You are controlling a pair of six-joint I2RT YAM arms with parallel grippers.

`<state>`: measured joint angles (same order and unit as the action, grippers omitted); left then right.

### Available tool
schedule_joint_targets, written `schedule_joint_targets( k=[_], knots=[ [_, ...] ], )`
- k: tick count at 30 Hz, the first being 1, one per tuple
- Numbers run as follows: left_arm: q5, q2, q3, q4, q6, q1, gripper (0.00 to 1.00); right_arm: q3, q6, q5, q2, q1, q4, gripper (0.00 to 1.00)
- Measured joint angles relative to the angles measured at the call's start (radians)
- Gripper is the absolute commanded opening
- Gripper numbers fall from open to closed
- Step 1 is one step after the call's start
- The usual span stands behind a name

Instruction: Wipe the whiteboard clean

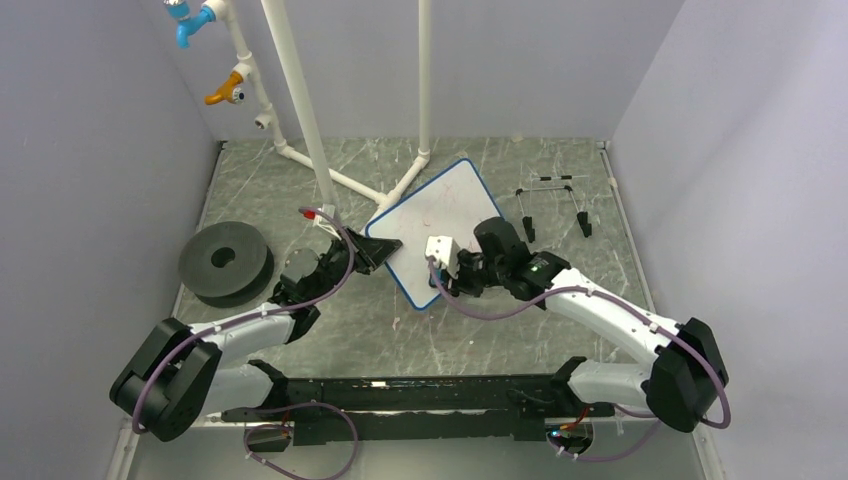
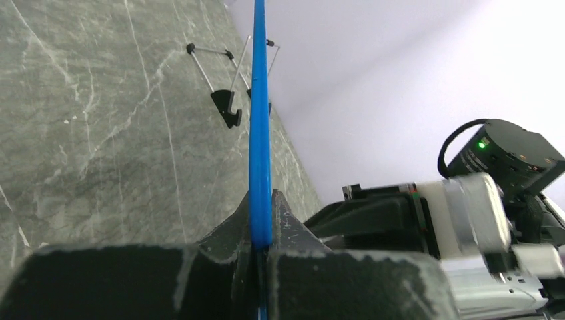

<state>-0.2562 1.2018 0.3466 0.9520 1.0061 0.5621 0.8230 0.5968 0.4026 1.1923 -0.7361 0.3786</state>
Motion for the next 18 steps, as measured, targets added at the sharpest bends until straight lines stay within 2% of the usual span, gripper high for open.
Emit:
schedule_joint_targets(
  k=[8,13,18],
  knots=[
    [0.034,-0.012,0.0,0.005,-0.002,-0.007,0.0,-0.011,-0.07,-0.117,0.0,0.167,-0.054,0.0],
    [0.033,-0.012,0.0,0.002,-0.003,-0.007,0.0,-0.012,-0.065,-0.13,0.0,0.11,-0.051,0.0],
    [0.032,-0.012,-0.005,-0.008,-0.013,-0.007,0.0,-0.011,-0.045,-0.074,0.012,0.005,-0.028,0.0]
  ],
)
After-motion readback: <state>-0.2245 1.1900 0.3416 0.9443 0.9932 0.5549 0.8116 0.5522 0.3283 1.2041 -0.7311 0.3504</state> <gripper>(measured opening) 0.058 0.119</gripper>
